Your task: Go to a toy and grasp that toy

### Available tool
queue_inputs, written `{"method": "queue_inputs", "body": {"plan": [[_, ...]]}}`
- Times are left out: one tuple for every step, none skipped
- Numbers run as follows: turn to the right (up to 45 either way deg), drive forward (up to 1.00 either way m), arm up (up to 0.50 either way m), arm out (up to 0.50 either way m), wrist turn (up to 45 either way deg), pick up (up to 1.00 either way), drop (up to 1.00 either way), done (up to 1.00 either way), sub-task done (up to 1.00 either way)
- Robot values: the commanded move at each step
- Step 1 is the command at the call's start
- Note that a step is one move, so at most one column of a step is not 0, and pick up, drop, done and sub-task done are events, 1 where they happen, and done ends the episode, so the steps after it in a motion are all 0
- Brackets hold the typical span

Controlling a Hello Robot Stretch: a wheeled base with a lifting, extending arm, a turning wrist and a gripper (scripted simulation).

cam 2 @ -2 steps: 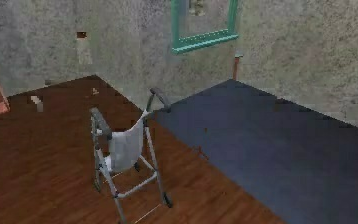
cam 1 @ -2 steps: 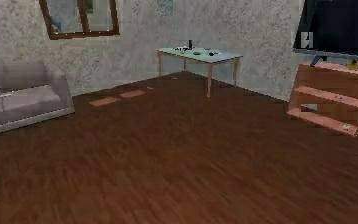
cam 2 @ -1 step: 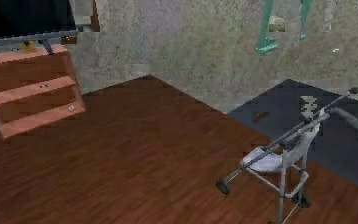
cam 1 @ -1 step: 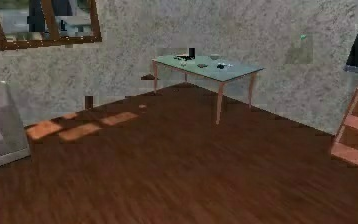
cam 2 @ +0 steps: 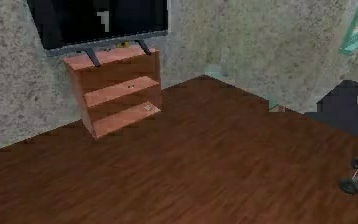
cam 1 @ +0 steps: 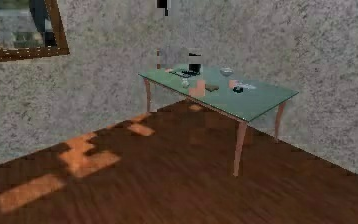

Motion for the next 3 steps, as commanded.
{"method": "queue_inputs", "body": {"plan": [[0.0,1.0,0.0,0.0,0.0,0.0,0.0,0.0,0.0],[45.0,0.0,0.0,0.0,0.0,0.0,0.0,0.0,0.0],[0.0,0.05,0.0,0.0,0.0,0.0,0.0,0.0,0.0]]}}
